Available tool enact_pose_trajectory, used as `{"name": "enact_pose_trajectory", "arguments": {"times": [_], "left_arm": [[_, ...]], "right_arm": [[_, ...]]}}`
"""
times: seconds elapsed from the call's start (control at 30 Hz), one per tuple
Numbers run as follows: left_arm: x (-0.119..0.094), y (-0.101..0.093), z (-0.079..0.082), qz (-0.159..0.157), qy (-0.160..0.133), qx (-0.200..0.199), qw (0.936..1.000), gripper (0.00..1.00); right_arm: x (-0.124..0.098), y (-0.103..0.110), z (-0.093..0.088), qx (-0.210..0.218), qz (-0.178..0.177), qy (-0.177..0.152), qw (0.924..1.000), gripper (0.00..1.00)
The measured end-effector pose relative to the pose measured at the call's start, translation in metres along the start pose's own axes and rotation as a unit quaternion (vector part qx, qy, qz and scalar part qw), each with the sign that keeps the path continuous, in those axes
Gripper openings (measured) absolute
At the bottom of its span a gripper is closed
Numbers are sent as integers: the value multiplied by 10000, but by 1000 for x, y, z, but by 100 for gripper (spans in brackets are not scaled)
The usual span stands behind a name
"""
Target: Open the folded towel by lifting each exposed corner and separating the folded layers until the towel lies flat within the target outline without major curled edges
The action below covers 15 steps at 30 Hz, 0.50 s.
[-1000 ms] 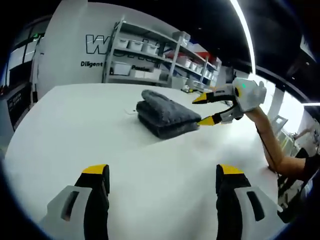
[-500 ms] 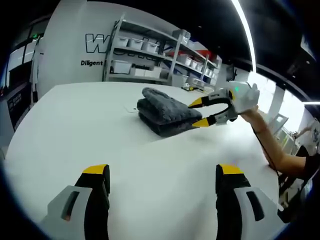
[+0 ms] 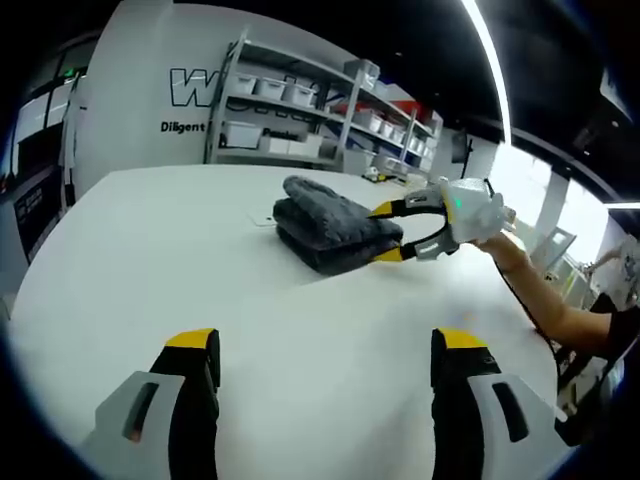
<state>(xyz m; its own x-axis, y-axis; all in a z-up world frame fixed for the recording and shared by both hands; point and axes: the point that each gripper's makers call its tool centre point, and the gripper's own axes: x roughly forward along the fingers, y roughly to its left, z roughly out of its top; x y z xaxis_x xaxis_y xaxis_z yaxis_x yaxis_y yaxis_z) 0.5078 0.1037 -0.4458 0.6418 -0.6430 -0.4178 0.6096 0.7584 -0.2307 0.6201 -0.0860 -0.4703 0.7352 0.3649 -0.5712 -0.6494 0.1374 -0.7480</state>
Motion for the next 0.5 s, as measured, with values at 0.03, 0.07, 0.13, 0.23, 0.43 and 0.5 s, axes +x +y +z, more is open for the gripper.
{"name": "enact_pose_trajectory", "arguments": {"times": [0.03,0.07,0.13,0.23,0.43,0.5], "left_arm": [[0,0,0,0,-4,0,10000,85],[0,0,0,0,-9,3,10000,85],[0,0,1,-3,-6,1,10000,85],[1,0,-1,-1,18,0,10000,85],[0,1,-1,12,15,5,10000,85],[1,2,-1,18,33,7,10000,85]], "right_arm": [[1,0,-1,9,-28,1,10000,37],[3,0,-1,4,-62,-1,10000,36],[5,-2,-3,-42,-161,10,9999,34],[6,-3,-2,22,-203,-16,9998,29],[7,-1,-2,148,-97,-139,9997,15],[6,-1,-1,201,-81,-171,9996,14]]}}
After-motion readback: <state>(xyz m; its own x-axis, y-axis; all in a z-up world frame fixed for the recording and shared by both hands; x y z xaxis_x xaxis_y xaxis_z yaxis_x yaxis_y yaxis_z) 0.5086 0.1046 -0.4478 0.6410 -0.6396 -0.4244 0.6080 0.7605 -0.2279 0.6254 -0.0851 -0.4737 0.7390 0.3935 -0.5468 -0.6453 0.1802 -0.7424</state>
